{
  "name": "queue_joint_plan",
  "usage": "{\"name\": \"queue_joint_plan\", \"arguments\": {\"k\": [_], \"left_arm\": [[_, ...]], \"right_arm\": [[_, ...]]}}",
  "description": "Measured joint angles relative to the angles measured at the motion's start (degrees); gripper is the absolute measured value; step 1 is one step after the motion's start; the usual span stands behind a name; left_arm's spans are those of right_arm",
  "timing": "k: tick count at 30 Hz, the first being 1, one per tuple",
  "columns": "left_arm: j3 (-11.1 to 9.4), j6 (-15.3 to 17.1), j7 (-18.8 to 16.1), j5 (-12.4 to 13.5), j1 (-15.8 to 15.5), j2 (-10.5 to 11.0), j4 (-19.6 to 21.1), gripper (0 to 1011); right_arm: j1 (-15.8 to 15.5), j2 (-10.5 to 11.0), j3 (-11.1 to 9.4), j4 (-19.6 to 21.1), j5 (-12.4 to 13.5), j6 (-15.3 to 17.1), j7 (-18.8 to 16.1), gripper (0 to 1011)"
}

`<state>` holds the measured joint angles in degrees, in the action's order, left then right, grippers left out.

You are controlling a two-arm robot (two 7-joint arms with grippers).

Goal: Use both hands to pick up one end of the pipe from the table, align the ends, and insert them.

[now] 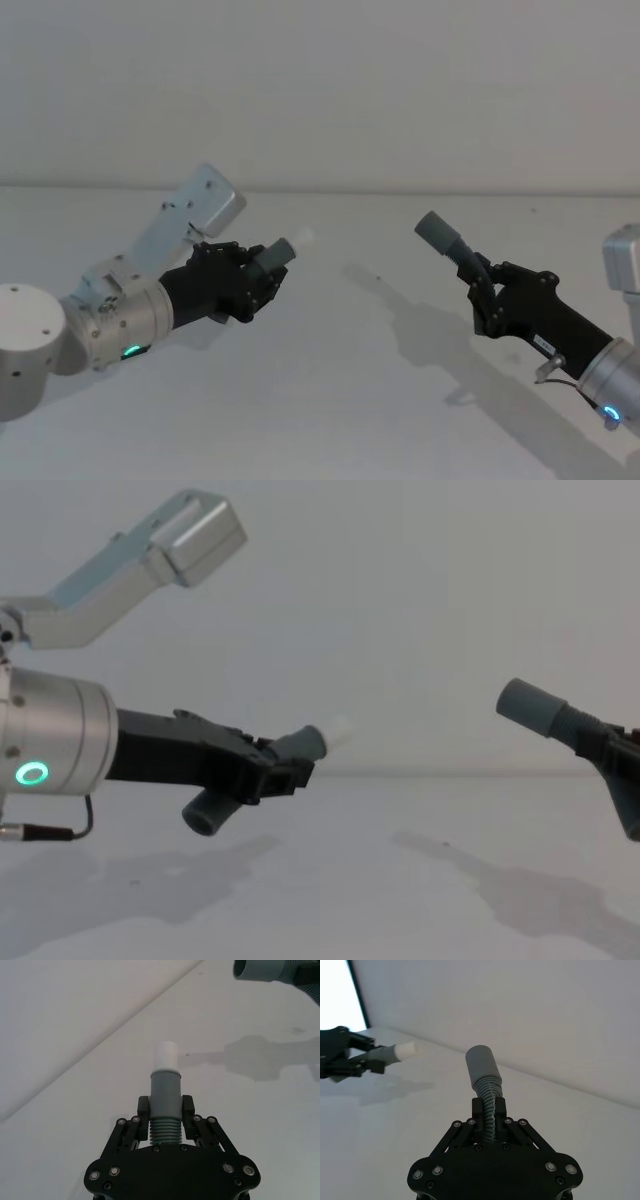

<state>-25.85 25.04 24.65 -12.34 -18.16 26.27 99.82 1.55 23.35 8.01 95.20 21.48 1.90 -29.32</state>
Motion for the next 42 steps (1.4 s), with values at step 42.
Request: {"name": "queue_joint_plan", "arguments": {"k": [42], "left_arm": [[-2.85,-1.19,22.26,-9.6,-8.45,7.46,-5.36,371]], "right_arm": [[6.37,8.11,5.24,-12.57,-0.47,-32.64,-28.52,116]]}}
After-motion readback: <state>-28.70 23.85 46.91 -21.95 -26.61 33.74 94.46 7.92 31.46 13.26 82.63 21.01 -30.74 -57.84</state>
